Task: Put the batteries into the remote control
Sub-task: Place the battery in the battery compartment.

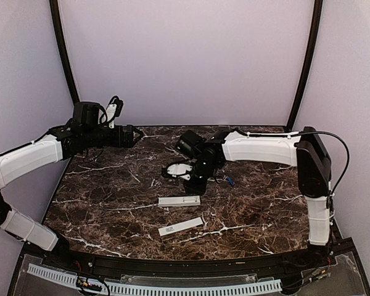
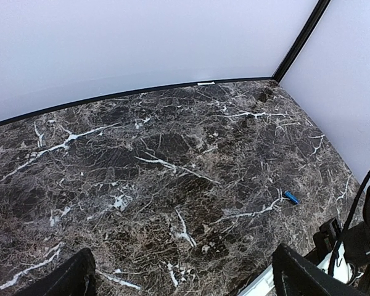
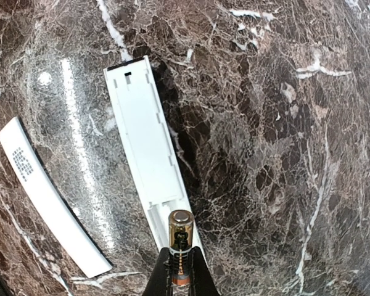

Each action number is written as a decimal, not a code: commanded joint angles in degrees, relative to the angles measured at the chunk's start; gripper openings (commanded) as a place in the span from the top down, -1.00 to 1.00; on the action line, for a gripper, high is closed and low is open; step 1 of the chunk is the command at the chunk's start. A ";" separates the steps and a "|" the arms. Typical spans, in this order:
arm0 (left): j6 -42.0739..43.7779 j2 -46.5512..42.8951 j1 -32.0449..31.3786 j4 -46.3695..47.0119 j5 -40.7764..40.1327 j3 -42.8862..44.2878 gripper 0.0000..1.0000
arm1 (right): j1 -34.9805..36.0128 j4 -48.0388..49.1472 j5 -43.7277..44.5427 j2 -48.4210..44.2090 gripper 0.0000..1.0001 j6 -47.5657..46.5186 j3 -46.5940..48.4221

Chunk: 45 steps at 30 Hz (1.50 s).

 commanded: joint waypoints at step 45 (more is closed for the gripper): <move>0.94 -0.46 0.69 1.19 2.58 -0.37 -0.98 | 3.44 -0.78 10.70 6.25 0.59 -7.83 2.50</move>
